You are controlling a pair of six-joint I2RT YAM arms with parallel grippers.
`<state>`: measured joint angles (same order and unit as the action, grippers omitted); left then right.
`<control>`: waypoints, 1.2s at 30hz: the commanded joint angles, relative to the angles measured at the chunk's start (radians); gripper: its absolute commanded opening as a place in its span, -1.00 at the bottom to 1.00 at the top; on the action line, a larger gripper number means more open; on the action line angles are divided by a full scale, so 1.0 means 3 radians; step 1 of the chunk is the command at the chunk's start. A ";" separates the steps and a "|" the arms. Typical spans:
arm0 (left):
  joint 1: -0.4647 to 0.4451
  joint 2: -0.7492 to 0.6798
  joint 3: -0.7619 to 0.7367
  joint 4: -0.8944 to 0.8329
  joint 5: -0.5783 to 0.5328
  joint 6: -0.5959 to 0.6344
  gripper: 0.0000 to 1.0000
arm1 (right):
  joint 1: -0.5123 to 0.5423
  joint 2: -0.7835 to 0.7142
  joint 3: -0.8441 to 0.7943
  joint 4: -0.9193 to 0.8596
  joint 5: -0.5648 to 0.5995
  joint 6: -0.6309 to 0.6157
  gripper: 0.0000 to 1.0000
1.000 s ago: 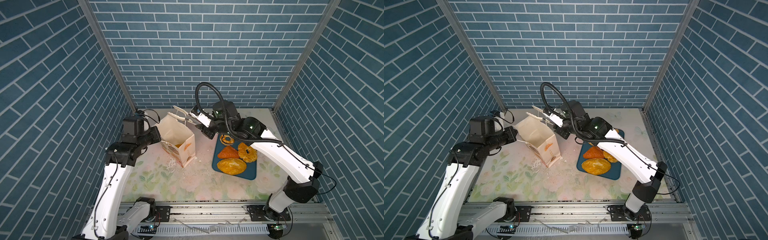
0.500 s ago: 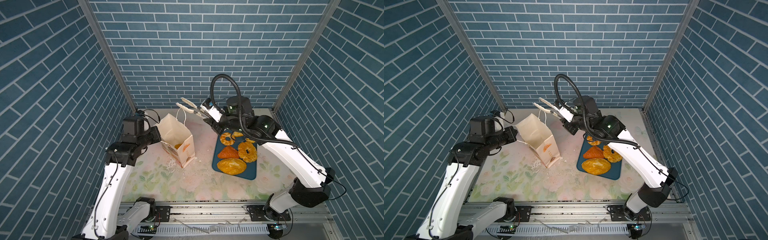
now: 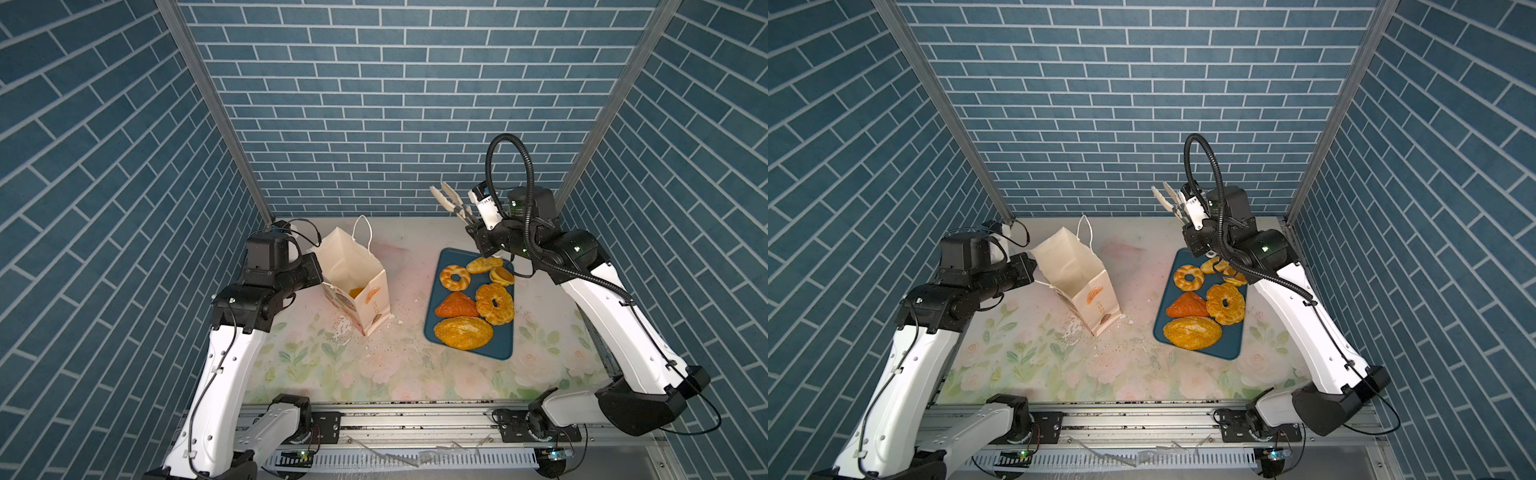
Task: Place the fake bread into the paper bag
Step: 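Withdraw the empty tongs with the right gripper back over the tray, then lower the tongs onto the ring-shaped bun and squeeze them closed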
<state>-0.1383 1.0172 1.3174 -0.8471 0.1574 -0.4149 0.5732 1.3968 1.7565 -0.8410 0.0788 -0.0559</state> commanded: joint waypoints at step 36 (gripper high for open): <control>-0.0020 -0.0053 -0.0111 0.0052 0.0033 -0.0017 -0.80 | -0.0630 0.0591 -0.0758 -0.0847 -0.0493 0.0554 -0.32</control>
<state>-0.1390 1.0138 1.2934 -0.8394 0.1661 -0.4156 0.3859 1.5562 1.5211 -1.0657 -0.0525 0.1005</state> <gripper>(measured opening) 0.098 0.343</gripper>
